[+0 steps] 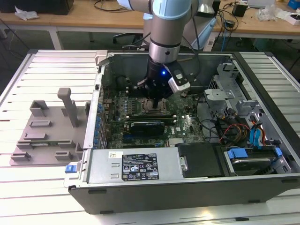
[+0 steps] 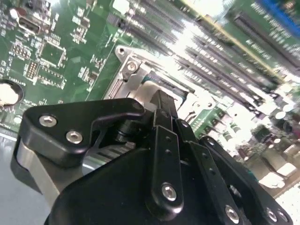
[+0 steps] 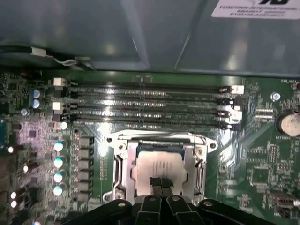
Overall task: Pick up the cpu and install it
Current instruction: 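Install the second cpu locking lever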
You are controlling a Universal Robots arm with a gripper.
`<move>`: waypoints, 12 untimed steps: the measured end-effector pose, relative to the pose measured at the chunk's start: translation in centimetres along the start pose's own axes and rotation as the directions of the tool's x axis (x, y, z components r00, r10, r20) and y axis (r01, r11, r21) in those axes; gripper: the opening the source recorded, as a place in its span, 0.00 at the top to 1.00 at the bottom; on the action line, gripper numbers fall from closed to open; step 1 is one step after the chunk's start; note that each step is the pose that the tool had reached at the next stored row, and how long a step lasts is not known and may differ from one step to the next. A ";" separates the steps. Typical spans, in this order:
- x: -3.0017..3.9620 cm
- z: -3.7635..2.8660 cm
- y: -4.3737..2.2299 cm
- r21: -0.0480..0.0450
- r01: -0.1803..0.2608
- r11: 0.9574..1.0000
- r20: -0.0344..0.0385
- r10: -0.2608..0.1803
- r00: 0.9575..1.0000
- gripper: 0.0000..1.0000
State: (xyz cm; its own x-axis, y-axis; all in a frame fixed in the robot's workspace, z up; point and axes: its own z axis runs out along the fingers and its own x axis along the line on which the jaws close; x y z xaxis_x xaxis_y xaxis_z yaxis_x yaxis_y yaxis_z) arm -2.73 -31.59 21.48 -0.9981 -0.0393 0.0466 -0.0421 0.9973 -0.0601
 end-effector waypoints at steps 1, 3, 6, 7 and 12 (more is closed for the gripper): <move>0.01 -0.30 -0.01 0.002 0.000 1.000 0.000 0.000 1.000 0.89; 0.05 -1.35 -0.06 0.004 0.000 1.000 0.000 0.000 1.000 0.89; 0.12 -2.70 -0.14 0.005 0.000 1.000 0.000 0.000 1.000 0.89; 0.14 -3.24 -0.17 0.005 0.000 1.000 0.000 0.000 1.000 0.89; 0.22 -4.77 -0.26 0.005 0.000 1.000 0.000 0.000 1.000 0.89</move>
State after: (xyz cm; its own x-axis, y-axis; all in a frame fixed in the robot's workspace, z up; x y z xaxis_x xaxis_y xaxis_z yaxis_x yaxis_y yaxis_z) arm -2.72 -31.57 26.26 -0.9981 -0.0392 0.0466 -0.0422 0.9970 -0.0655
